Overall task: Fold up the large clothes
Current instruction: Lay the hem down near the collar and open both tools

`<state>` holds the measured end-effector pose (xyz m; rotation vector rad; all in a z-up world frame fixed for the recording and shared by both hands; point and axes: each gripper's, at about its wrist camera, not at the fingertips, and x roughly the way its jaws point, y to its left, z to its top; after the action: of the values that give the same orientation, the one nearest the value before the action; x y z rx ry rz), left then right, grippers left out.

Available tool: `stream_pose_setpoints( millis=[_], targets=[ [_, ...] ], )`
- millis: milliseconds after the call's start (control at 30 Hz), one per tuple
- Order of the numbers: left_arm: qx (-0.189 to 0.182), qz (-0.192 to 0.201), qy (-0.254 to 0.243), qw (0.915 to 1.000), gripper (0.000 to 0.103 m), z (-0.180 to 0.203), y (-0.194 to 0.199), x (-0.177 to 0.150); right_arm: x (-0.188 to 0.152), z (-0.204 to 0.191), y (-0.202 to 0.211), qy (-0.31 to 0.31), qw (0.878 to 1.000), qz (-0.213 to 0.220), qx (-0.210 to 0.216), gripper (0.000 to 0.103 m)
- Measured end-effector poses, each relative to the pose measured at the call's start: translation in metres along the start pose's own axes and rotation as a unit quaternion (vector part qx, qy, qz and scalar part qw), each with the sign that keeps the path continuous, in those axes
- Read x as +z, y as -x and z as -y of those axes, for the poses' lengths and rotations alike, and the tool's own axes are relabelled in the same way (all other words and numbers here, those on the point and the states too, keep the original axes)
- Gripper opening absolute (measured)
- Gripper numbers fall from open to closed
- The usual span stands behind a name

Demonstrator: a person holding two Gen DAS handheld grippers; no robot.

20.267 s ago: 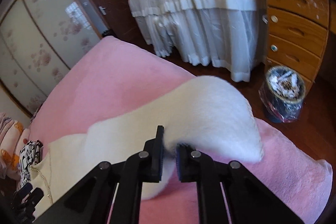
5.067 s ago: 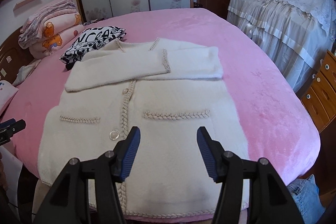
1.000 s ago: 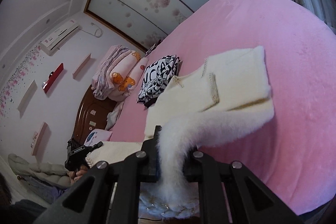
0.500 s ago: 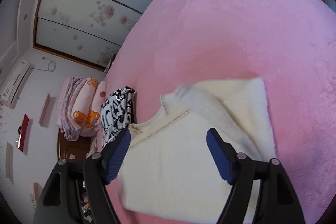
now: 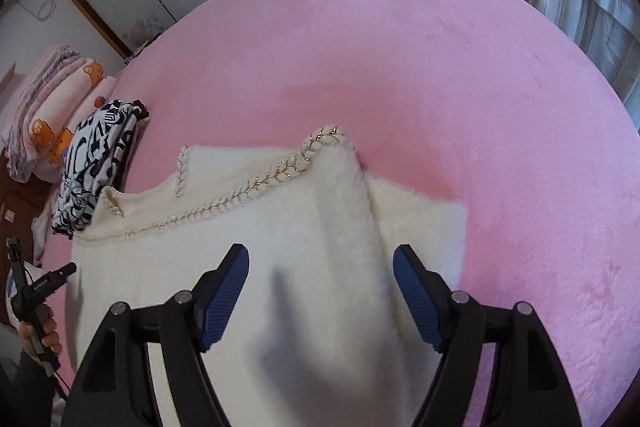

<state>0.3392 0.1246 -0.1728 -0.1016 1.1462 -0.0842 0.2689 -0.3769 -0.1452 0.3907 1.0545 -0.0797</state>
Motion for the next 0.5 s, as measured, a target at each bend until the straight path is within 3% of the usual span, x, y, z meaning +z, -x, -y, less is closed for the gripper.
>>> stream_pose_setpoints(
  millis=[133, 167, 200, 233, 267, 300, 333, 500],
  targets=[
    [0.003, 0.005, -0.006, 1.0, 0.078, -0.001, -0.013, 0.009, 0.009, -0.007, -0.018, 0.024, 0.999, -0.002, -0.022, 0.075],
    [0.001, 0.008, -0.003, 1.0, 0.074, -0.002, -0.015, 0.011, 0.011, -0.009, -0.023, 0.032, 0.999, -0.002, -0.028, 0.071],
    [-0.003, 0.01, 0.0, 0.9999, 0.061, -0.002, -0.017, 0.012, 0.012, -0.012, -0.028, 0.039, 0.999, -0.003, -0.032, 0.064],
    [-0.017, 0.01, 0.006, 0.9998, 0.05, -0.003, -0.019, 0.014, 0.013, -0.013, -0.032, 0.043, 0.999, -0.006, -0.031, 0.049],
    [-0.034, 0.007, 0.016, 0.9993, 0.031, -0.004, -0.021, 0.014, 0.012, -0.013, -0.034, 0.041, 0.999, -0.008, -0.029, 0.039],
    [-0.026, 0.014, 0.023, 0.9993, 0.017, -0.004, -0.02, 0.013, 0.012, -0.013, -0.034, 0.04, 0.999, -0.004, -0.033, 0.031],
    [-0.017, 0.023, 0.026, 0.9993, 0.013, -0.004, -0.019, 0.012, 0.01, -0.016, -0.034, 0.044, 0.998, 0.0, -0.042, 0.015],
    [-0.006, 0.094, 0.023, 0.9953, 0.007, 0.001, 0.017, 0.003, -0.002, -0.018, 0.0, 0.038, 0.996, 0.059, -0.047, 0.008]
  ],
)
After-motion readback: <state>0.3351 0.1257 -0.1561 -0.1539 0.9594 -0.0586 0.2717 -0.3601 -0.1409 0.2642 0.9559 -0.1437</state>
